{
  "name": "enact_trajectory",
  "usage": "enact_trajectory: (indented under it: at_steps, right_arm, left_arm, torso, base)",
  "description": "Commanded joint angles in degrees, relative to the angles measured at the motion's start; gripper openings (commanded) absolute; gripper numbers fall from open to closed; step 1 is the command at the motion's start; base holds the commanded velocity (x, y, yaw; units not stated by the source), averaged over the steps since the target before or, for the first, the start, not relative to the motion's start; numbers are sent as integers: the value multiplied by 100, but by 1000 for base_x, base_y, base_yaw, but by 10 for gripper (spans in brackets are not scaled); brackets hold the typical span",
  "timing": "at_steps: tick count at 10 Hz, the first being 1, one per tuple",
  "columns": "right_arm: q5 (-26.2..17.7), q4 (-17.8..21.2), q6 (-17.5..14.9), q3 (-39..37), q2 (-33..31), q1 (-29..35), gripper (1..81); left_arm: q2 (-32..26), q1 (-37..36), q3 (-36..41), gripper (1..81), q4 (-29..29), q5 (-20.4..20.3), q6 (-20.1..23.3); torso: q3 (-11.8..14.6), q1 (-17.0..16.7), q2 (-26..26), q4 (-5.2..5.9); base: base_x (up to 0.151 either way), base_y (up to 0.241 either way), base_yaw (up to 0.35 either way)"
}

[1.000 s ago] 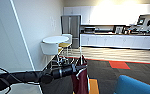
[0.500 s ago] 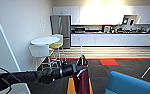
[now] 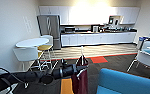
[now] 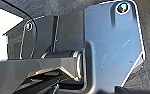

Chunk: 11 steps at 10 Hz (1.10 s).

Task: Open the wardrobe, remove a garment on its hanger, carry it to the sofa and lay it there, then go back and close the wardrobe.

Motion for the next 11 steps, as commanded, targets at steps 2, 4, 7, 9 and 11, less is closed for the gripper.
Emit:
enact_trajectory:
  at_steps: [2,4,7,9,11]
  right_arm:
    - [-266,-13,-7,-15,34,180,811]
    - [-266,-22,-7,-15,34,189,811]
    - [-275,-13,-7,-15,42,189,811]
    - [-275,-13,-7,-15,34,189,811]
    - [-267,-13,-7,-15,42,189,811]
  left_arm:
    - [-20,-981,276,10,317,-564,176]
    - [-29,-972,285,10,317,-572,176]
    - [-29,-955,276,10,325,-563,176]
    - [-64,-911,285,10,343,-563,176]
    - [-134,-911,303,10,343,-572,176]
  torso:
    - [0,0,0,0]
    - [0,0,0,0]
    - [0,0,0,0]
    - [0,0,0,0]
    - [0,0,0,0]
  base:
    - [0,0,-284]
    - [0,0,-284]
    - [0,0,-285]
    - [0,0,-287]
    - [0,0,-288]
